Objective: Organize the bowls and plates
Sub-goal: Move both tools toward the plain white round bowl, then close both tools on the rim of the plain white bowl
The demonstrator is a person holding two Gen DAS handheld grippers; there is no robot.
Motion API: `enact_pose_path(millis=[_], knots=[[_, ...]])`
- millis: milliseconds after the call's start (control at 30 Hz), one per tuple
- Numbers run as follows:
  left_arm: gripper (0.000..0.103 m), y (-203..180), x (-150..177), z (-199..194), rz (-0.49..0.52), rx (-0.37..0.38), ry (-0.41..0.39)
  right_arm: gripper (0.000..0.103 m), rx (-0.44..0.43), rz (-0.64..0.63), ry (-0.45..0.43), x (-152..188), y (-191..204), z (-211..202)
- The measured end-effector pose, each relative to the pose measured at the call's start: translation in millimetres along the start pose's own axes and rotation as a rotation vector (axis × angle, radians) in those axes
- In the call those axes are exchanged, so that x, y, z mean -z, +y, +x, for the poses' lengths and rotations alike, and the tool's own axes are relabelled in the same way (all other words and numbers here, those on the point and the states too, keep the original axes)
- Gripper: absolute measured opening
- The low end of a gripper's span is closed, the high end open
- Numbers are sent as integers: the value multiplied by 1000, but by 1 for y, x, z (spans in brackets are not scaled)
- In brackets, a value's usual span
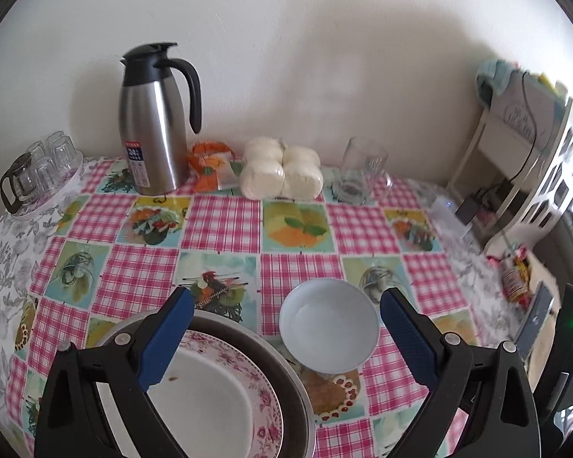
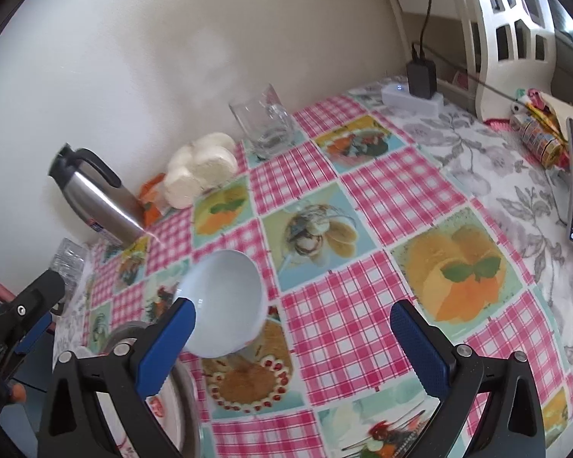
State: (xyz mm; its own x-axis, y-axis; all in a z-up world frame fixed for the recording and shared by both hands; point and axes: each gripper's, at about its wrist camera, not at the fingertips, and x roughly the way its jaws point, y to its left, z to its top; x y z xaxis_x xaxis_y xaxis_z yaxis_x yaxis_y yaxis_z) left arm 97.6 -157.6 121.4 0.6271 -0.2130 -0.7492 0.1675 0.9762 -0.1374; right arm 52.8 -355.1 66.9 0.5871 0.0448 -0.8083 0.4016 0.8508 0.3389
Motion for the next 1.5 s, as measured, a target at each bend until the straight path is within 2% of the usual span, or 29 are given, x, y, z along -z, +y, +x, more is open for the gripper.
enact_pose_path(millis=[300,500,600,700,967,1067,1233,1367,1500], knots=[[97,-21,-1,35,89,-49,57,102,-39,41,75,-1,-11,38],[83,-31,2,60,107,-28,110,98,-56,44,105,-1,-8,55],[81,-35,5,71,116,-25,130,92,-67,54,119,0,-8,62],[73,-36,8,81,109,-15,153,87,-71,49,130,0,-6,68],[72,-32,13,98,90,-23,182,75,-99,42,166,5,1,83],[72,-29,14,103,84,-32,190,66,-104,40,178,7,4,88],[70,-26,15,109,70,-34,203,41,-132,64,217,13,4,98],[59,-25,16,113,74,-34,215,31,-165,85,225,14,3,100],[56,-26,18,116,86,-42,222,21,-166,82,216,14,3,99]])
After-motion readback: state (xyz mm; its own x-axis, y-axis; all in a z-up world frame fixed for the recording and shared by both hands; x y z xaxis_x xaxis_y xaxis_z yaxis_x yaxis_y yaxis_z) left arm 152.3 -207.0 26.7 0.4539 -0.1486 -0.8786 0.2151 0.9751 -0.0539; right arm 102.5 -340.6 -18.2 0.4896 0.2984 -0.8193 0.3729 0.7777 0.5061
